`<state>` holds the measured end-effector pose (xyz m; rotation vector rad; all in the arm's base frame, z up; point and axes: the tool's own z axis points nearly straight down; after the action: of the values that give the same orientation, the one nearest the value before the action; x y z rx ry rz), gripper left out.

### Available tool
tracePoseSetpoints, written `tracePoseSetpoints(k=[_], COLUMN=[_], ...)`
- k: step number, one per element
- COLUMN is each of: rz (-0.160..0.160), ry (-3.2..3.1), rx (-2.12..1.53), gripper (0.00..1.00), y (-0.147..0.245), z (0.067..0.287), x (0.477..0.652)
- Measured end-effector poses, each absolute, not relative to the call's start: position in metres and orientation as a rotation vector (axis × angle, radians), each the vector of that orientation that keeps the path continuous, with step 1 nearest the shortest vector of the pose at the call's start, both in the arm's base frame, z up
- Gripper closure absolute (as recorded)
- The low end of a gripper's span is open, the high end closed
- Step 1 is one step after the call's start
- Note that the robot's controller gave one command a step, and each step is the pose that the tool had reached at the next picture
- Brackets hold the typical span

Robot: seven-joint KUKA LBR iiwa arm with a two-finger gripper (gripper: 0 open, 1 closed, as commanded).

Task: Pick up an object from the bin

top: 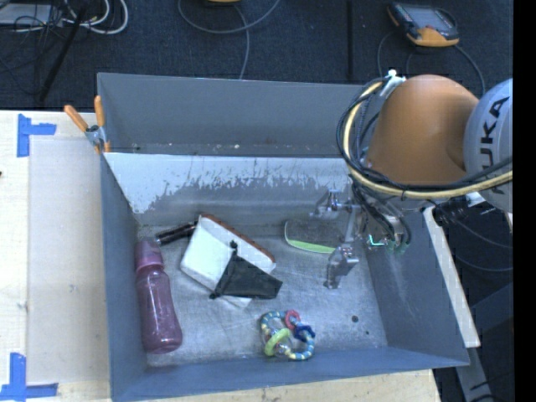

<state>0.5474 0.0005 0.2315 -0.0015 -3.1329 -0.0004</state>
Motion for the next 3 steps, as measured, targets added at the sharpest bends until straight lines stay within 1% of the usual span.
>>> tracePoseSetpoints(k=[1, 2, 3], rz=[0.000, -0.001, -0.003], ry=[-3.140, -3.142, -3.139], rx=[-0.002, 0.000, 0.075], gripper=[0.00, 0.00, 0.00], y=[0.001, 0.001, -0.015], z=[0.236, 0.235, 0.218], x=[0.549, 0.549, 0.554])
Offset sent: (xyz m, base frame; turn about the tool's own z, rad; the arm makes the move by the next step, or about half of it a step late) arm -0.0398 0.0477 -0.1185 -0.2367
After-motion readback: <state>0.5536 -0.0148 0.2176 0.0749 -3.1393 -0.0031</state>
